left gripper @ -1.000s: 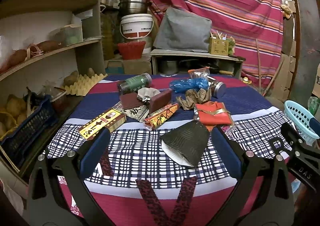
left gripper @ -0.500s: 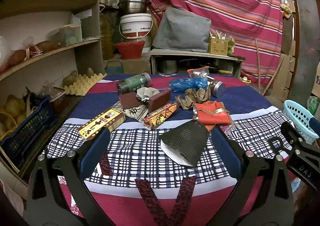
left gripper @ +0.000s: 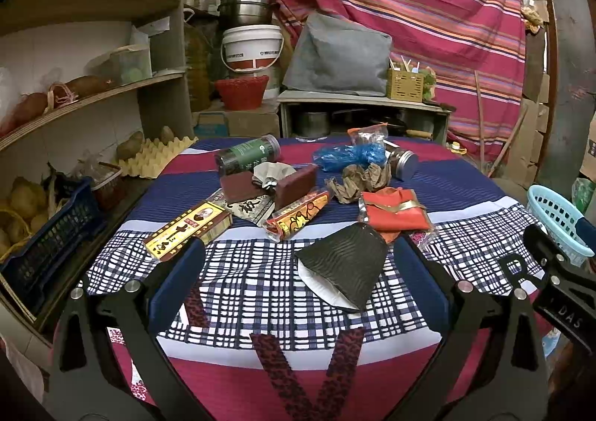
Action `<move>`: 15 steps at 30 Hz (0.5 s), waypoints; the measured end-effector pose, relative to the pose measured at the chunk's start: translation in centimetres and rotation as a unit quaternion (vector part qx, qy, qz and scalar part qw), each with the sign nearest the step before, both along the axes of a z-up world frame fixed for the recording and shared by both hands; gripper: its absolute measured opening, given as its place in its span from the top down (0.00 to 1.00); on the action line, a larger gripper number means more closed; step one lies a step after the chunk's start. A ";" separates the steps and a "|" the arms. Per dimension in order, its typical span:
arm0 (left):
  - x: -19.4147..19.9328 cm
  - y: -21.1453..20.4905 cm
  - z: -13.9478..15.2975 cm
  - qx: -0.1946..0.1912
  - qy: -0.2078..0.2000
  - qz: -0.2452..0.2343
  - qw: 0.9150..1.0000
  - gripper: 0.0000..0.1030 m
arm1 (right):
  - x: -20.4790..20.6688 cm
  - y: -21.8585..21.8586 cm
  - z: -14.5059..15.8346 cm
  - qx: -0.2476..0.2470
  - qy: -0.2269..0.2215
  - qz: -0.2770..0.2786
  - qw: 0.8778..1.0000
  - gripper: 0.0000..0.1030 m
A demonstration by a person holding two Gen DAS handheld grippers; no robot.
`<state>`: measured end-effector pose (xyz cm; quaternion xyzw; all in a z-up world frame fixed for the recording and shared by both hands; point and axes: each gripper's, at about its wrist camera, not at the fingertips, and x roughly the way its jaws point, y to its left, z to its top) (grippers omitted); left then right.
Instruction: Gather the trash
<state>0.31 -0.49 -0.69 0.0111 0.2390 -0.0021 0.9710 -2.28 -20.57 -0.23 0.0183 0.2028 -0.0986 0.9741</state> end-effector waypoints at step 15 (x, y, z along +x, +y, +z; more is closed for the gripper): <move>0.0 -0.1 0.0 0.000 0.001 -0.001 1.000 0.05 | 0.0 0.0 0.0 0.000 0.001 -0.001 1.000 0.04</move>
